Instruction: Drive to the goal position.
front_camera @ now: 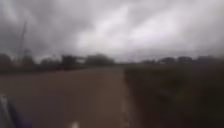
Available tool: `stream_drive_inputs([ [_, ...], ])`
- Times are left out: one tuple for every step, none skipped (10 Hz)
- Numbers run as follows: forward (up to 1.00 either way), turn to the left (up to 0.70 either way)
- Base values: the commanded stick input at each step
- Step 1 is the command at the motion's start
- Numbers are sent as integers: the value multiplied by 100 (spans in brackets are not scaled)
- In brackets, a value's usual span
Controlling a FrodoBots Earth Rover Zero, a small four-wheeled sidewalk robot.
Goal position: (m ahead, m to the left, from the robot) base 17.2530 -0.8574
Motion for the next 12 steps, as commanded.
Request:
stream_drive_inputs([
  [85,0],
  [85,0],
  [85,0],
  [85,0],
  [85,-7],
  [85,-19],
  [85,-30],
  [85,-34],
  [85,0],
  [85,0],
  [85,0],
  [85,0],
])
